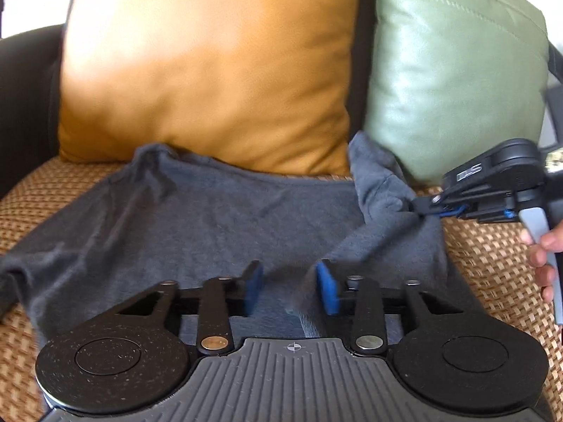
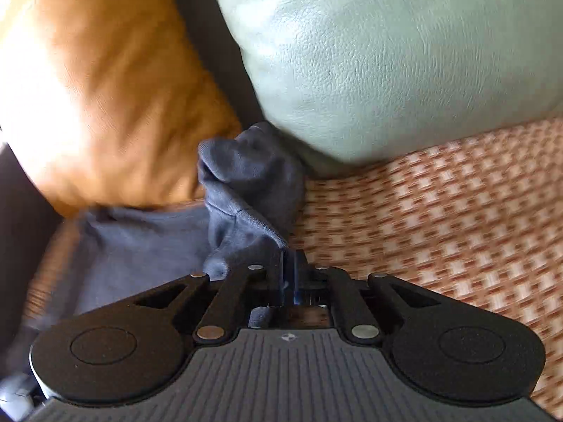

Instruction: Fold clothes

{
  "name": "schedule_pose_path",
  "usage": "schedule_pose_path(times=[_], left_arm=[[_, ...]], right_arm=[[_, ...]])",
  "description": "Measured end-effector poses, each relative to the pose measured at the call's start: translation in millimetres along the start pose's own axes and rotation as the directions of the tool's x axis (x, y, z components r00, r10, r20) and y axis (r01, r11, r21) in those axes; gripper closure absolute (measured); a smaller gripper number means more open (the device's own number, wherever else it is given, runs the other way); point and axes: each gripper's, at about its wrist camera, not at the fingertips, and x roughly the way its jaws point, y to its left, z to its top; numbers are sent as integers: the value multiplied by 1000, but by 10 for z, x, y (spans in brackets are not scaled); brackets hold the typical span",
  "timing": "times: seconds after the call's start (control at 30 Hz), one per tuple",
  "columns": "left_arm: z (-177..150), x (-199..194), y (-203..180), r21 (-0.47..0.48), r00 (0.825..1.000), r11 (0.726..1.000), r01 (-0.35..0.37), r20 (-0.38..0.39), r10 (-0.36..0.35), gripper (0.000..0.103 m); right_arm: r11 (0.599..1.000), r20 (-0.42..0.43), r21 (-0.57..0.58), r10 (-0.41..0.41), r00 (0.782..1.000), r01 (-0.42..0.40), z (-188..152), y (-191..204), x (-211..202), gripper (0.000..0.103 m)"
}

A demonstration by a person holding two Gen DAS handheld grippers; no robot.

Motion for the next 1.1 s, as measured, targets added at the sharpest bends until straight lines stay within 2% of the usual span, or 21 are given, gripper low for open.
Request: schedule_pose_path(times=[0.03, 0.07, 0.13, 0.17, 0.2, 0.27, 0.33, 0.43, 0.5, 0.53, 0.57, 0.63, 0.73, 0.8, 0.83, 0.87, 0.93, 1.0, 1.1], left_arm=[[21, -36, 43, -16, 1000, 1000, -1, 7, 1, 46], [39, -92, 74, -29, 1000, 1000, 1, 17, -1, 46], [76, -204, 136, -55, 999, 998, 6, 36, -4, 46], [92, -262, 160, -66, 999, 998, 13, 44, -10, 46], [92, -325, 144, -67, 998, 997, 39, 44, -36, 46], [61, -437, 33, -40, 996, 995, 92, 19, -91, 46], [-33, -538, -158, 24, 985, 985, 173, -14, -173, 46], [-233, -634, -456, 115, 965, 959, 260, -61, -255, 44], [-360, -650, -607, 151, 950, 939, 308, -95, -296, 44], [-411, -646, -661, 163, 945, 932, 324, -105, -310, 44], [-453, -638, -704, 174, 944, 929, 326, -112, -311, 44], [-505, -619, -738, 187, 947, 930, 315, -119, -297, 44], [-528, -607, -696, 171, 946, 934, 315, -137, -294, 44], [-516, -653, -665, 168, 949, 939, 302, -148, -279, 44], [-504, -704, -644, 169, 952, 942, 290, -148, -267, 43], [-497, -766, -624, 170, 956, 945, 279, -147, -256, 40], [-528, -980, -577, 168, 961, 951, 260, -141, -238, 39], [-588, -1235, -532, 157, 964, 955, 250, -136, -230, 39], [-761, -1639, -476, 140, 967, 962, 233, -137, -214, 36]], right_arm=[[999, 20, 20, 32, 999, -32, 13, -31, -45, 80], [998, 38, 33, 55, 998, -56, 33, -52, -88, 57], [997, 47, 20, 77, 996, -78, 88, -48, -130, 45], [997, 44, 6, 82, 996, -83, 108, -31, -134, 45], [996, 36, -13, 85, 996, -84, 119, 0, -120, 43], [994, 9, -65, 86, 996, -85, 114, 74, -47, 32], [991, -15, -122, 60, 998, -61, 73, 151, 79, 32], [986, -67, -163, 24, 997, -35, 11, 197, 308, 34], [983, -76, -174, 38, 996, -51, -28, 207, 321, 65], [983, -62, -175, 45, 997, -56, -13, 198, 287, 87], [986, -44, -164, 21, 999, -28, 15, 161, 263, 88], [987, 4, -136, -80, 997, 79, 73, 57, 216, 90], [980, 59, -98, -170, 984, 175, 85, -91, 110, 89], [983, 50, -100, -153, 987, 157, 58, -143, 33, 74], [985, 32, -106, -134, 990, 137, 47, -149, -33, 51], [987, 32, -114, -111, 993, 114, 32, -153, -139, 44], [991, 54, -130, -38, 998, 44, -11, -178, -492, 45], [990, 42, -141, 36, 998, -29, -111, -192, -922, 45], [975, 47, -192, 122, 991, -111, -448, -205, -1723, 43]])
